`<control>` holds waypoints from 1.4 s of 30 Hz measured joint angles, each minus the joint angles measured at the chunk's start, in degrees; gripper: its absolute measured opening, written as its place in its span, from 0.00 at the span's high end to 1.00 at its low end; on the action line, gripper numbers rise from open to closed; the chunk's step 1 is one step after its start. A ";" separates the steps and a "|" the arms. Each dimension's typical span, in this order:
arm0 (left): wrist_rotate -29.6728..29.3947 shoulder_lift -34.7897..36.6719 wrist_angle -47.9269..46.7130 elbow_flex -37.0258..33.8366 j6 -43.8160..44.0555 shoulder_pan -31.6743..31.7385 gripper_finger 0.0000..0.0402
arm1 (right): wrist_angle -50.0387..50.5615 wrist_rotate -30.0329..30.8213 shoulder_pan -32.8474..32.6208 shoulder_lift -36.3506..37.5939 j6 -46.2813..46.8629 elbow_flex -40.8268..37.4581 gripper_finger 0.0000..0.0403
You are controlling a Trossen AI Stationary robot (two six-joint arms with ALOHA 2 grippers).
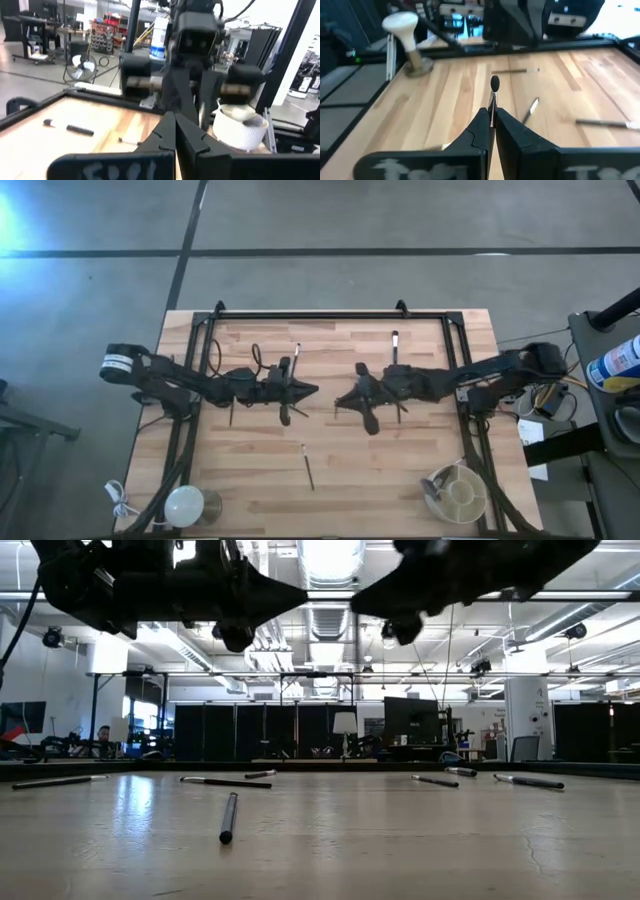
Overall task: Put items in baskets/containers
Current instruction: Put the black eyeshadow brush into the white organizer
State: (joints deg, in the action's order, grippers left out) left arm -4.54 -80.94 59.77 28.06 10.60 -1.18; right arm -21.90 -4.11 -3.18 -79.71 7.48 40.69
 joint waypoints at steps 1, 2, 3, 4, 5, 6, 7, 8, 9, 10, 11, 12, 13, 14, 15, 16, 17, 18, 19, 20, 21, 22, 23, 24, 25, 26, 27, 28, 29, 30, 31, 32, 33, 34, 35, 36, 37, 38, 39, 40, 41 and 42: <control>0.05 0.08 0.28 -0.08 0.01 0.21 1.00 | 2.28 0.30 -0.59 2.09 0.14 -0.60 0.97; 0.15 0.24 0.39 -0.27 0.01 0.33 1.00 | 5.12 1.13 -1.46 4.22 0.37 -1.31 0.97; 0.07 0.29 0.33 -0.42 0.01 0.49 1.00 | 8.22 1.72 -2.36 6.53 0.99 -2.03 0.97; 0.11 0.29 0.31 -0.43 0.01 0.62 1.00 | 11.17 2.64 -3.45 8.90 1.67 -2.66 0.97; 0.11 0.27 0.01 -0.53 -0.01 0.72 1.00 | 14.21 3.34 -4.79 11.30 2.56 -3.32 0.97; 0.08 0.27 -0.34 -0.58 -0.03 0.77 1.00 | 17.46 4.27 -6.13 13.76 3.47 -3.94 0.97; 0.11 0.27 -0.47 -0.58 -0.06 0.88 1.00 | 20.68 5.08 -7.62 16.28 4.56 -4.48 0.97; 0.15 0.27 -0.64 -0.67 -0.11 0.97 1.00 | 24.21 6.11 -9.46 18.70 6.00 -4.82 0.97; 0.15 0.27 -0.72 -0.83 -0.27 1.10 1.00 | 27.65 7.40 -11.43 20.98 7.54 -5.01 0.97; 0.16 0.27 -0.78 -0.99 -0.49 1.20 1.00 | 31.01 8.57 -13.54 23.25 9.05 -5.07 0.97; 0.16 0.26 -0.88 -1.18 -0.66 1.29 1.00 | 33.97 9.86 -15.86 25.51 10.59 -5.08 0.97; 0.15 0.25 -1.08 -1.23 -0.68 1.43 1.00 | 36.88 11.35 -18.25 27.79 12.32 -5.08 0.97; 0.17 0.25 -1.30 -1.23 -0.64 1.48 1.00 | 39.89 12.96 -20.56 29.90 14.25 -4.96 0.97; 0.15 0.23 -1.35 -1.23 -0.49 1.50 1.00 | 42.81 14.64 -22.95 31.91 16.31 -4.66 0.97; 0.15 0.23 -1.34 -1.23 -0.45 1.52 1.00 | 45.41 16.29 -25.34 33.79 18.56 -4.34 0.97; 0.15 0.23 -1.34 -1.23 -0.44 1.56 1.00 | 48.06 17.93 -27.76 35.51 20.91 -4.02 0.97; 0.15 0.23 -1.34 -1.23 -0.43 1.56 1.00 | 50.74 19.31 -30.26 37.09 23.42 -3.66 0.97; 0.17 0.23 -1.36 -1.23 -0.40 1.56 1.00 | 53.05 20.53 -32.70 38.43 25.77 -3.30 0.97; 0.17 0.23 -1.37 -1.23 -0.40 1.56 1.00 | 55.05 21.07 -35.06 39.48 27.96 -2.92 0.97; 0.16 0.23 -1.36 -1.23 -0.40 1.56 1.00 | 56.83 21.08 -37.24 40.30 29.89 -2.58 0.97; 0.16 0.23 -1.37 -1.23 -0.40 1.56 1.00 | 58.21 21.10 -39.39 40.89 31.68 -2.32 0.97; 0.15 0.23 -1.39 -1.23 -0.40 1.58 1.00 | 59.24 21.13 -41.41 41.35 33.21 -2.04 0.97; 0.15 0.22 -1.43 -1.23 -0.38 1.58 1.00 | 59.93 21.11 -43.35 41.61 34.72 -1.78 0.97; 0.12 0.21 -1.44 -1.23 -0.36 1.58 1.00 | 60.62 21.11 -45.13 41.77 36.19 -1.53 0.97; 0.09 0.21 -1.44 -1.23 -0.31 1.60 1.00 | 61.22 21.11 -46.83 41.86 37.76 -1.41 0.97; 0.05 0.21 -1.44 -1.23 -0.15 1.62 1.00 | 62.13 21.11 -48.41 41.83 39.27 -1.23 0.97; 0.02 0.21 -1.44 -1.23 -0.07 1.63 1.00 | 62.67 21.11 -49.88 41.69 40.73 -1.14 0.97; -0.02 0.21 -1.47 -1.23 -0.02 1.63 1.00 | 63.07 21.20 -51.23 41.59 42.01 -1.05 0.97; -0.11 0.21 -1.48 -1.23 0.03 1.63 1.00 | 63.61 21.79 -52.48 41.42 43.16 -1.03 0.97; -0.47 0.21 -1.49 -1.23 0.05 1.63 1.00 | 64.21 22.45 -53.54 41.30 44.09 -1.04 0.97; -0.67 0.21 -1.50 -1.23 0.06 1.64 1.00 | 64.58 22.82 -54.45 41.13 44.91 -1.05 0.97; -0.85 0.21 -1.53 -1.23 0.08 1.67 1.00 | 64.87 23.45 -55.24 40.86 45.65 -1.06 0.97; -0.94 0.21 -1.56 -1.23 0.08 1.71 1.00 | 65.18 23.84 -55.88 40.60 46.32 -1.25 0.97; -0.96 0.21 -1.72 -1.23 0.10 1.71 1.00 | 65.42 23.86 -56.37 40.30 46.70 -1.50 0.97; -0.98 0.21 -1.79 -1.23 0.16 1.71 1.00 | 65.41 23.84 -56.68 39.94 46.86 -1.72 0.97; -0.98 0.19 -1.83 -1.23 0.26 1.71 1.00 | 65.38 23.82 -56.95 39.56 47.05 -1.89 0.97; -1.01 0.19 -1.93 -1.23 0.44 1.71 1.00 | 65.37 23.82 -57.02 39.19 47.08 -2.07 0.97; -1.02 0.19 -1.96 -1.23 0.64 1.71 1.00 | 65.30 23.82 -57.08 38.76 47.09 -2.33 0.97; -1.03 0.19 -2.04 -1.23 0.84 1.71 1.00 | 65.27 23.76 -57.09 38.36 47.23 -2.60 0.97; -1.03 0.19 -2.17 -1.23 1.01 1.71 1.00 | 65.34 23.52 -57.09 37.95 47.86 -2.91 0.96; -1.05 0.19 -2.32 -1.23 1.11 1.71 1.00 | 65.37 23.43 -57.09 37.60 48.74 -3.25 0.96; -1.05 0.19 -2.51 -1.23 1.23 1.71 1.00 | 65.48 23.39 -57.09 37.32 49.61 -3.60 0.95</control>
State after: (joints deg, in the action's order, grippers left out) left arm -5.58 -80.75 57.26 26.83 11.83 0.54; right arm 43.58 19.28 -60.27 -42.39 57.09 37.09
